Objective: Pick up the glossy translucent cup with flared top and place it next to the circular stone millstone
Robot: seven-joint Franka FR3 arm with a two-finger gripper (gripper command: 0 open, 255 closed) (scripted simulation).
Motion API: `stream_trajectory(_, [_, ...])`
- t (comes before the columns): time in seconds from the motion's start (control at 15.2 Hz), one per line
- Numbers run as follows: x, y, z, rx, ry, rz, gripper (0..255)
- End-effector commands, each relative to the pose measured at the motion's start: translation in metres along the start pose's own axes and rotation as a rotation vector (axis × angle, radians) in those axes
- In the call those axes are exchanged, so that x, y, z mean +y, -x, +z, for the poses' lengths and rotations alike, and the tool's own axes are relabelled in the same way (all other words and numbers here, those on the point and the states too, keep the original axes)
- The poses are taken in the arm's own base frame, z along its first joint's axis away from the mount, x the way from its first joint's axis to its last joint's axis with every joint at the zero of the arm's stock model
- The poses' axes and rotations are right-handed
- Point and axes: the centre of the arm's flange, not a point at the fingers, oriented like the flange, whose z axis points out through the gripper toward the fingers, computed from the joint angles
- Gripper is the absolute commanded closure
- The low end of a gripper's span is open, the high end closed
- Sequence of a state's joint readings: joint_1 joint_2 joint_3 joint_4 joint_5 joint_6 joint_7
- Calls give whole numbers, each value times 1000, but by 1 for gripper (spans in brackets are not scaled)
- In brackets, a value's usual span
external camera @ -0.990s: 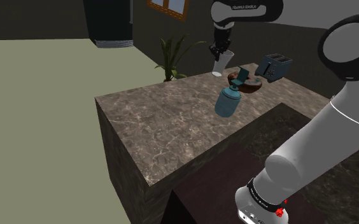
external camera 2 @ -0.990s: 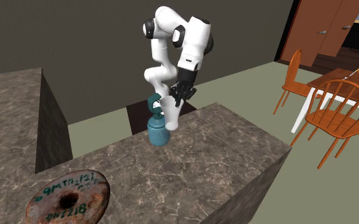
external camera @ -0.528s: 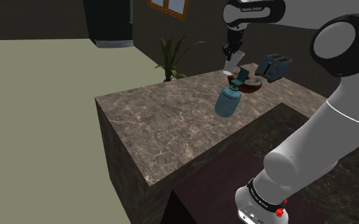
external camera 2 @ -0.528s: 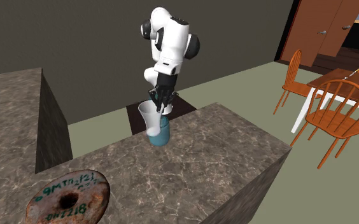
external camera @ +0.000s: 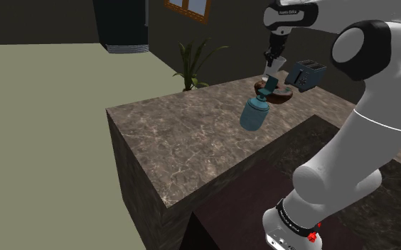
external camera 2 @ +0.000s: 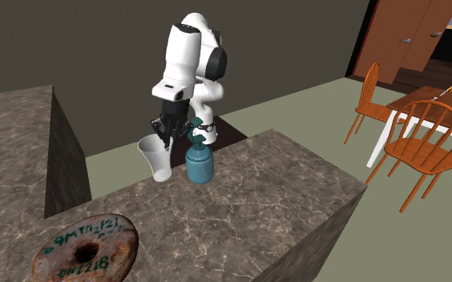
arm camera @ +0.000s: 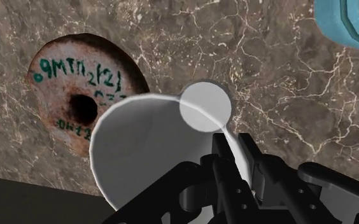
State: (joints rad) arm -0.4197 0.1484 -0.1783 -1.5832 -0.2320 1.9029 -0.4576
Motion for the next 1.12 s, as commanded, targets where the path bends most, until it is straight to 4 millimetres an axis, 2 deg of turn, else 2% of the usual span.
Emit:
stream_trajectory(0.0, [25,3,7,0,1,-1,255])
stream_trajectory(0.53, [125,13,38,0,1,-1,255])
stream_trajectory(0.59, [133,14,40,0,1,-1,255])
stream_trajectory(1.06, [121,15,75,0,1,-1,255])
